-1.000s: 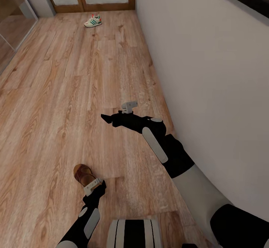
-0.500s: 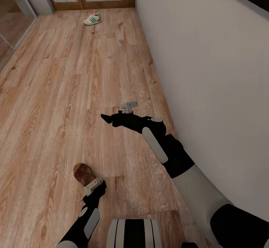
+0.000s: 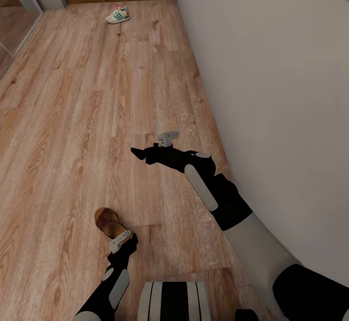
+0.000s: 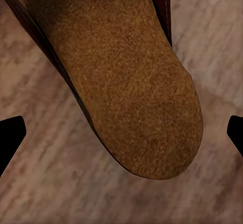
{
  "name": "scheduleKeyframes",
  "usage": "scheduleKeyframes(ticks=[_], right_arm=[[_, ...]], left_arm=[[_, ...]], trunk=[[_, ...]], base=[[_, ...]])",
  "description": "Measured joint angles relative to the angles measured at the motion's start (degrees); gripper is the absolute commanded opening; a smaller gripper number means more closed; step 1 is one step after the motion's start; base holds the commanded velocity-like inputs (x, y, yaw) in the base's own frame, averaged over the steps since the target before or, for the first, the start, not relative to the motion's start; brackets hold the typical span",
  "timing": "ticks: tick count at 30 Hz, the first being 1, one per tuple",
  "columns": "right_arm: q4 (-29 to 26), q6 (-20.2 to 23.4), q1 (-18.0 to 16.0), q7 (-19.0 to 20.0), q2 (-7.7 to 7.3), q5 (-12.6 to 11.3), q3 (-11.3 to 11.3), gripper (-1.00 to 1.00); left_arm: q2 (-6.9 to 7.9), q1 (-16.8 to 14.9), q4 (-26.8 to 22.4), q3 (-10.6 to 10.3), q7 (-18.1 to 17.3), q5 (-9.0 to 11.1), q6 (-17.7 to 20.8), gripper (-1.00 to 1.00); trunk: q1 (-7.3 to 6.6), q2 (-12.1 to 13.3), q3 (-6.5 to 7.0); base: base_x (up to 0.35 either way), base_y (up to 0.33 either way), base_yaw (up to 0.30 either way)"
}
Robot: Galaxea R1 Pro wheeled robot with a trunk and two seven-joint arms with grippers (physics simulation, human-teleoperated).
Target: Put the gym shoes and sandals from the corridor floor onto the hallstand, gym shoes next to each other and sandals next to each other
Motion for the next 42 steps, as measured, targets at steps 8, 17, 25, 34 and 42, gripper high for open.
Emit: scheduleKeyframes(ticks=[8, 17, 25, 34, 42], right_arm=[[0.0, 0.0, 0.0, 0.0, 0.00, 0.0, 0.0, 1.00], [0.0, 0.0, 0.0, 0.0, 0.00, -0.1, 0.0, 1.00], [0.0, 0.0, 0.0, 0.0, 0.00, 0.0, 0.0, 1.00], [0.0, 0.0, 0.0, 0.0, 0.00, -0.1, 0.0, 1.00], [0.0, 0.0, 0.0, 0.0, 0.00, 0.0, 0.0, 1.00]], left_arm=[[-0.01, 0.0, 0.0, 0.0, 0.0, 0.0, -0.1, 1.00], [-0.02, 0.0, 0.0, 0.0, 0.0, 0.0, -0.1, 1.00], [-0.02, -0.1, 0.0, -0.1, 0.0, 0.0, -0.1, 1.00], [-0.09, -0.4, -0.1, -0.1, 0.0, 0.0, -0.1, 1.00], [-0.10, -0.5, -0.1, -0.1, 0.0, 0.0, -0.2, 1.00]], trunk=[[0.00, 0.0, -0.37], [0.00, 0.0, -0.68], [0.00, 0.0, -0.72], [0.00, 0.0, -0.73], [0.03, 0.0, -0.94]], base=[[0.000, 0.000, 0.000], [0.000, 0.000, 0.000], [0.000, 0.000, 0.000], [0.000, 0.000, 0.000], [0.000, 0.000, 0.000]])
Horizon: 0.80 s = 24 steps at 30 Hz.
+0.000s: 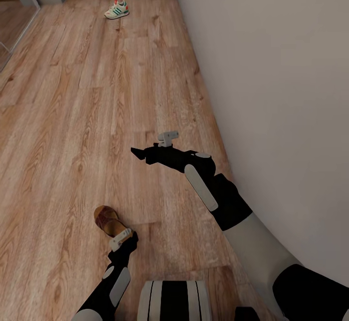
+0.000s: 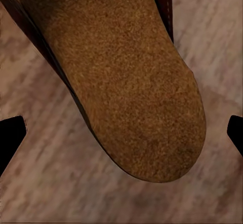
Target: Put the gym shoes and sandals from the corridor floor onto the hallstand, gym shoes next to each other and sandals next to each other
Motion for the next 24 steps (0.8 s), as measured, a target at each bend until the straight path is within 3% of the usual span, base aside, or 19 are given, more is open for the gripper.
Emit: scheduleKeyframes(ticks=[20, 24], right_arm=[[0.0, 0.0, 0.0, 0.0, 0.00, 0.0, 0.0, 1.00], [0.0, 0.0, 0.0, 0.0, 0.00, 0.0, 0.0, 1.00]], left_arm=[[-0.13, -0.1, -0.1, 0.0, 0.0, 0.0, 0.0, 1.00], [-0.16, -0.1, -0.1, 0.0, 0.0, 0.0, 0.0, 1.00]], trunk=[[0.05, 0.0, -0.45], [0.15, -0.1, -1.33]], base=[[0.000, 0.000, 0.000], [0.000, 0.000, 0.000]])
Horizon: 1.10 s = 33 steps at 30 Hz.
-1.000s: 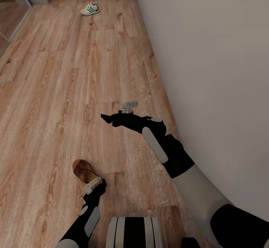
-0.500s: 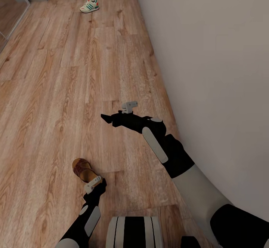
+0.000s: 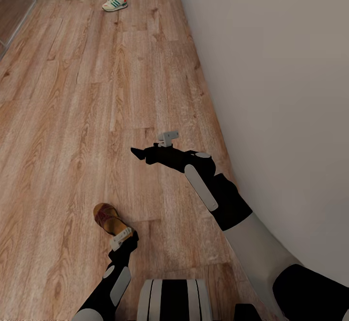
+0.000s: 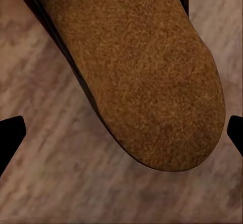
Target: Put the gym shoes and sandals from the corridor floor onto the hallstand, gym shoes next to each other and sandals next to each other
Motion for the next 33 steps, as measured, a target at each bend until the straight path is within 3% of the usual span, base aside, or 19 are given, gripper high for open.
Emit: scheduleKeyframes(ticks=[33], right_arm=[[0.0, 0.0, 0.0, 0.0, 0.00, 0.0, 0.0, 1.00]], left_arm=[[0.07, 0.0, 0.0, 0.0, 0.0, 0.0, -0.8, 1.00]], trunk=[[-0.01, 0.0, -0.01]], base=[[0.013, 0.000, 0.000]])
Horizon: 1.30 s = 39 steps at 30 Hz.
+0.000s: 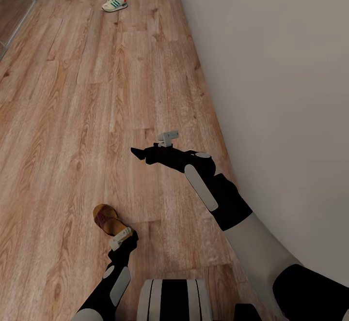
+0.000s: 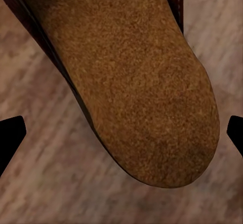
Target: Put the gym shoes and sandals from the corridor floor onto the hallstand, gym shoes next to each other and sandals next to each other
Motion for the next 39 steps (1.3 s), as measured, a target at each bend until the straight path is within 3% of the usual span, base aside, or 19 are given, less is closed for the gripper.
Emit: scheduleKeyframes(ticks=[22, 26, 39], right_arm=[[0.0, 0.0, 0.0, 0.0, 0.00, 0.1, 0.0, 1.00], [0.0, 0.0, 0.0, 0.0, 0.00, 0.1, 0.0, 1.00], [0.1, 0.0, 0.0, 0.0, 0.00, 0.1, 0.0, 1.00]], left_arm=[[0.07, 0.1, 0.0, 0.0, 0.0, 0.0, 0.0, 1.00], [0.08, 0.1, 0.0, 0.0, 0.0, 0.0, 0.0, 1.00], [0.07, 0.1, 0.0, 0.0, 0.0, 0.0, 0.0, 1.00]], trunk=[[0.00, 0.0, 0.00], [0.11, -0.1, -0.88], [0.10, -0.1, -0.89]], base=[[0.023, 0.000, 0.000], [0.000, 0.000, 0.000], [0.000, 0.000, 0.000]])
